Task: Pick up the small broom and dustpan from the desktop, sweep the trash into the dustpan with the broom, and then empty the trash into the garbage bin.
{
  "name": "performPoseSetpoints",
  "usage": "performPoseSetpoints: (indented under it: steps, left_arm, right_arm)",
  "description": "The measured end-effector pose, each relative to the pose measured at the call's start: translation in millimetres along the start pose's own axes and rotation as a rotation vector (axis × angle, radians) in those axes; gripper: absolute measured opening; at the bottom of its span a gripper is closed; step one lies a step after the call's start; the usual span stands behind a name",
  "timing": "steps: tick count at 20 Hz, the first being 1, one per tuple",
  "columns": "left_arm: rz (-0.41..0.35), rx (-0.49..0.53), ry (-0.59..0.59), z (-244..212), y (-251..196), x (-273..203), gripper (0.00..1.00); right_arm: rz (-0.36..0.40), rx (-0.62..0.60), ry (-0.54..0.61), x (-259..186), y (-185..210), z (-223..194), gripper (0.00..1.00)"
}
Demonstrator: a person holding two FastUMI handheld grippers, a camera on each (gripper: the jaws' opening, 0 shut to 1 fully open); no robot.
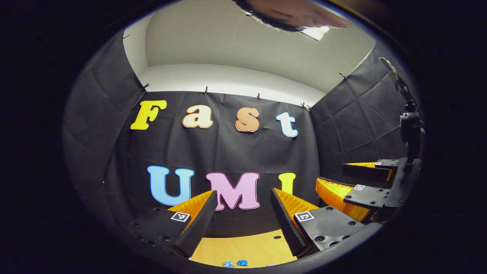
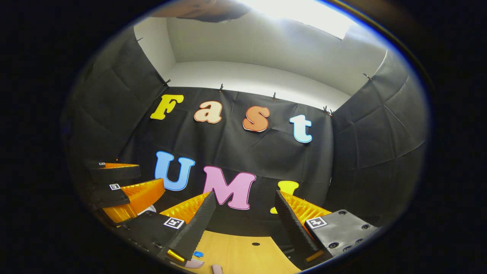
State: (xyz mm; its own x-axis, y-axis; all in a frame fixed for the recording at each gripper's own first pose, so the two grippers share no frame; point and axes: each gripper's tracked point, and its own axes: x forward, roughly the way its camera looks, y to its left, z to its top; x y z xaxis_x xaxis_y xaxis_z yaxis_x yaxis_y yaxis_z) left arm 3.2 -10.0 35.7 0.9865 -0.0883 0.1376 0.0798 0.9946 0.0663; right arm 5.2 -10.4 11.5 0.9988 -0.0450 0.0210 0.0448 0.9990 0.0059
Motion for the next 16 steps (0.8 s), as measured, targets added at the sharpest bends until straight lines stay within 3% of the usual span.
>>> performPoseSetpoints:
  steps: [16]
  left_arm:
    - [0.011,-0.021,0.016,-0.9,12.6,-7.4,0.85]
  right_arm:
    - [0.032,-0.025,-0.109,-2.8,18.1,33.2,0.96]
